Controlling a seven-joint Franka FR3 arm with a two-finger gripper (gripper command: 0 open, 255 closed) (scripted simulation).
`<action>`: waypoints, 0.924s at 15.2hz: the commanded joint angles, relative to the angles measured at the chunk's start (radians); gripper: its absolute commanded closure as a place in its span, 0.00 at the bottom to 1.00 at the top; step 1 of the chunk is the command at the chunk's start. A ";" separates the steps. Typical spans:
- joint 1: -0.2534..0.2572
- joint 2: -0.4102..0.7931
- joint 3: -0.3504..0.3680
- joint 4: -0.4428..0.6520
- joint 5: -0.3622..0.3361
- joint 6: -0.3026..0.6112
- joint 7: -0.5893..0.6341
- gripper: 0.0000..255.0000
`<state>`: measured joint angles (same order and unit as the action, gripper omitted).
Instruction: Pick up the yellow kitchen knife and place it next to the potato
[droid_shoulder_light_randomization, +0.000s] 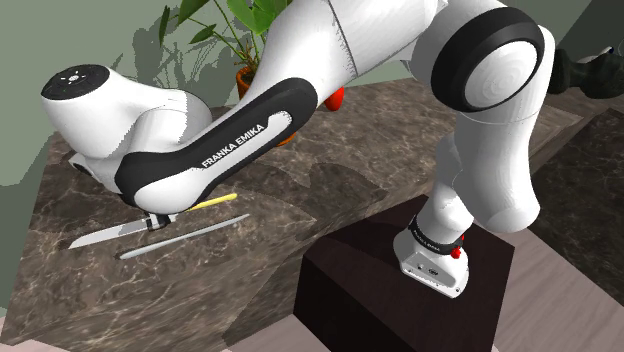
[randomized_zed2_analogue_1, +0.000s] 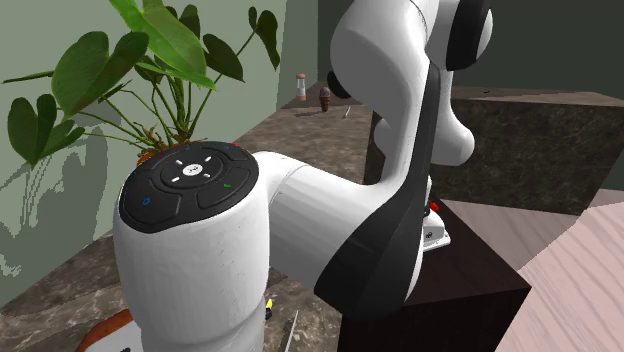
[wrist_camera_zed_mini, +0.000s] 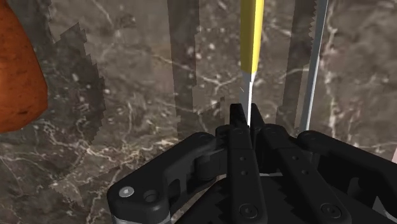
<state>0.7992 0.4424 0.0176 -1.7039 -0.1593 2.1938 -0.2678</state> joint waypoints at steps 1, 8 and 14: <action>0.000 0.001 0.000 0.000 0.000 0.002 0.000 1.00; 0.000 0.001 0.000 0.000 0.000 0.002 0.000 0.00; 0.003 -0.031 0.003 0.020 0.004 -0.051 -0.002 0.00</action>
<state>0.8011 0.4294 0.0195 -1.6838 -0.1564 2.1619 -0.2698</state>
